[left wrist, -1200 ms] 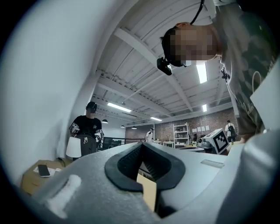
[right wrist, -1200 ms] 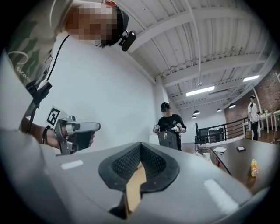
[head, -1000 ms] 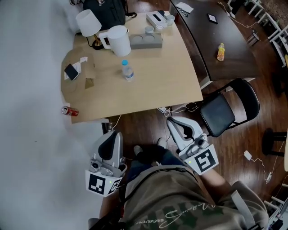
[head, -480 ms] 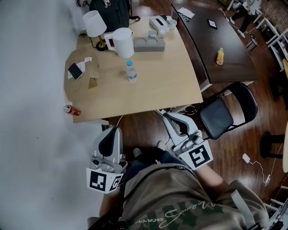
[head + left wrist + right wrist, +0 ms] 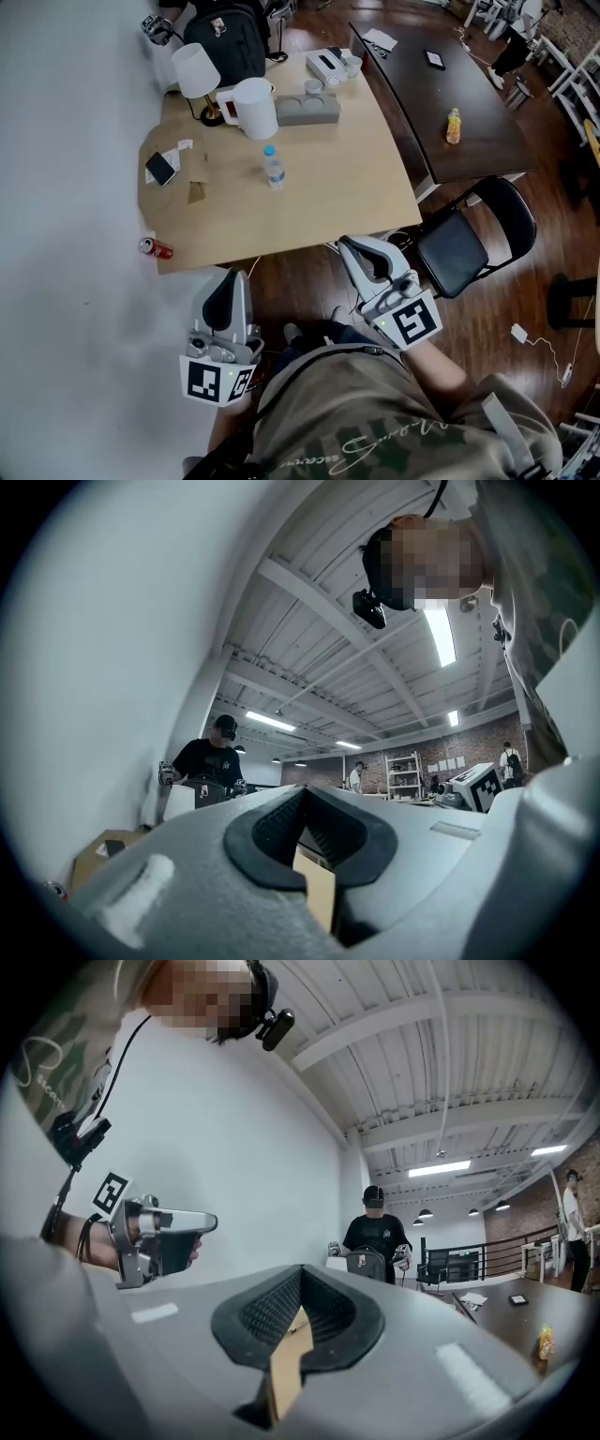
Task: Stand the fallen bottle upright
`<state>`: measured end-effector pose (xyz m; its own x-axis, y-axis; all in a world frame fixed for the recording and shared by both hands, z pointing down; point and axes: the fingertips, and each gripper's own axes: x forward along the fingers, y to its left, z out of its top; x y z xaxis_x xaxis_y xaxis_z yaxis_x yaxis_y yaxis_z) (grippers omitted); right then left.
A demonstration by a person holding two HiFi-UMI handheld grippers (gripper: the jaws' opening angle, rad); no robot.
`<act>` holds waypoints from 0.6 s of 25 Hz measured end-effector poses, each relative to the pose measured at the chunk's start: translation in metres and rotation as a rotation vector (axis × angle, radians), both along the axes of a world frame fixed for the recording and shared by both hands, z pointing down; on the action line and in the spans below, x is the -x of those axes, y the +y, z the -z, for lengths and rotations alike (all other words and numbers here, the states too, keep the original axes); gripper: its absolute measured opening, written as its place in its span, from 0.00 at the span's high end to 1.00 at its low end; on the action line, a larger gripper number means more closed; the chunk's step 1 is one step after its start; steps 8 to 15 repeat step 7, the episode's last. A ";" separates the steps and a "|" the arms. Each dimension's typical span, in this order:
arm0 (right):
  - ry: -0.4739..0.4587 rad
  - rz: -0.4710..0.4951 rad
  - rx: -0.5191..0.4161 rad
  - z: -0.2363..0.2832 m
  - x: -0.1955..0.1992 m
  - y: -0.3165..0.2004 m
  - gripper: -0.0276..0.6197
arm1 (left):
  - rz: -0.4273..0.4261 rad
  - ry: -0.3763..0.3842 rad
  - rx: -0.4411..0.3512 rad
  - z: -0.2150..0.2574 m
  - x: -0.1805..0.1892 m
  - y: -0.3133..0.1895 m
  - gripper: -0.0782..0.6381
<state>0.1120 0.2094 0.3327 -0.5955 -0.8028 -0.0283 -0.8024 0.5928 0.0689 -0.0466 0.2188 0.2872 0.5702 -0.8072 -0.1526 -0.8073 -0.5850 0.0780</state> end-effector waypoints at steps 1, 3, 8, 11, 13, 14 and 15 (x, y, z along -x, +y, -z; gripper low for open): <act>0.001 -0.003 -0.006 0.001 0.000 0.000 0.95 | 0.001 0.001 -0.001 0.000 0.001 0.000 0.89; 0.003 -0.011 0.001 -0.001 0.001 -0.001 0.95 | -0.001 0.002 0.002 -0.001 0.002 -0.001 0.89; -0.005 -0.008 0.034 -0.007 0.009 -0.001 0.95 | -0.008 -0.002 0.008 -0.004 0.004 -0.004 0.89; -0.005 -0.008 0.034 -0.007 0.009 -0.001 0.95 | -0.008 -0.002 0.008 -0.004 0.004 -0.004 0.89; -0.005 -0.008 0.034 -0.007 0.009 -0.001 0.95 | -0.008 -0.002 0.008 -0.004 0.004 -0.004 0.89; -0.005 -0.008 0.034 -0.007 0.009 -0.001 0.95 | -0.008 -0.002 0.008 -0.004 0.004 -0.004 0.89; -0.005 -0.008 0.034 -0.007 0.009 -0.001 0.95 | -0.008 -0.002 0.008 -0.004 0.004 -0.004 0.89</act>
